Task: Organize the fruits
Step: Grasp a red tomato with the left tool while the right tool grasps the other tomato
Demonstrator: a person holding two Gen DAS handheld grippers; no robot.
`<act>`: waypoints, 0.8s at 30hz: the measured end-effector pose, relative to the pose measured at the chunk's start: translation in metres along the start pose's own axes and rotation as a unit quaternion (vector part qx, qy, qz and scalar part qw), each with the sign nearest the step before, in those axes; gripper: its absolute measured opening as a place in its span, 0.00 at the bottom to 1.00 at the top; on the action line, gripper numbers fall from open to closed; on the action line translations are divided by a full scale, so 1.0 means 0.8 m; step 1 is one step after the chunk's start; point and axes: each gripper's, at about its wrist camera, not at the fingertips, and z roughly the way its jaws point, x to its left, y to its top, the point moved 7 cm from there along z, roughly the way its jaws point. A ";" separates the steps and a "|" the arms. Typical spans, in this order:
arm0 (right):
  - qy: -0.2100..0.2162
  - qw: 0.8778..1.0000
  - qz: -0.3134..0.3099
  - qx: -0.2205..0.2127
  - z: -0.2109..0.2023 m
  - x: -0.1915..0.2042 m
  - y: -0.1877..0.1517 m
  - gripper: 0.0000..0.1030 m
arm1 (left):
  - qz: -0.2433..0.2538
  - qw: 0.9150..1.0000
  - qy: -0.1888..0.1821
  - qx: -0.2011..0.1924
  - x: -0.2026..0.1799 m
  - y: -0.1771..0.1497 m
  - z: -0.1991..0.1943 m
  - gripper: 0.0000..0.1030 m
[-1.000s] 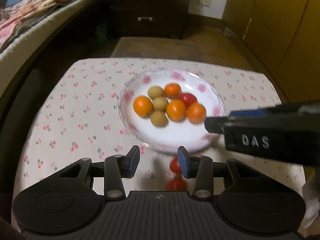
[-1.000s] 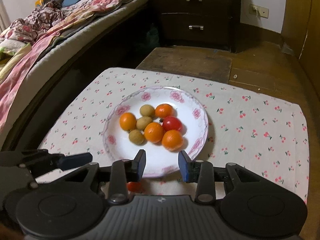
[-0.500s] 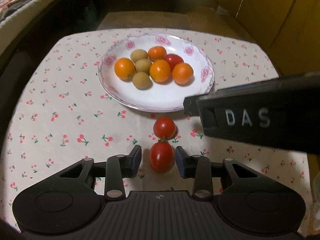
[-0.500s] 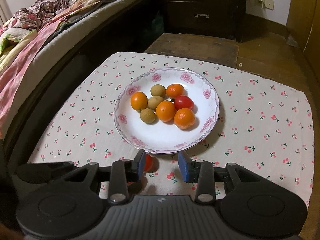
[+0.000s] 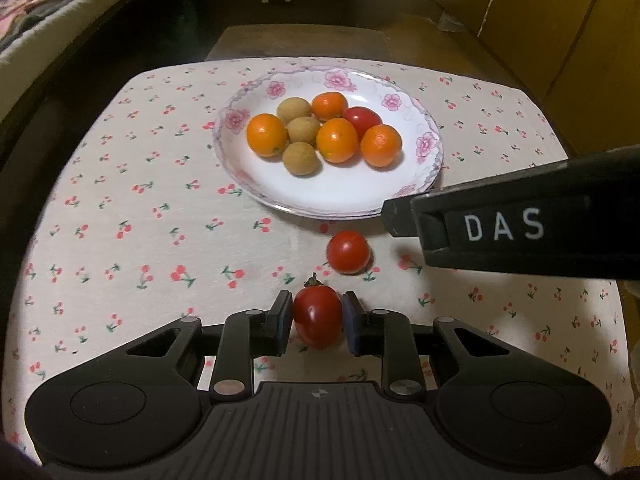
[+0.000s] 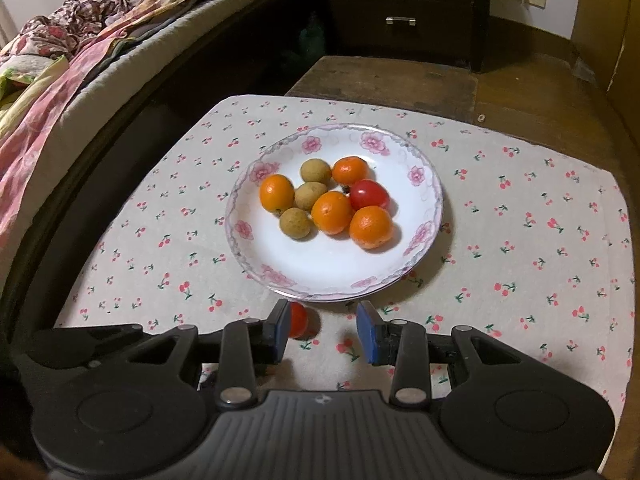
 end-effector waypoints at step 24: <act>0.016 0.999 -0.014 0.041 0.059 0.027 -0.007 0.37 | -0.017 1.000 -0.008 0.012 0.029 -0.014 -0.003 0.34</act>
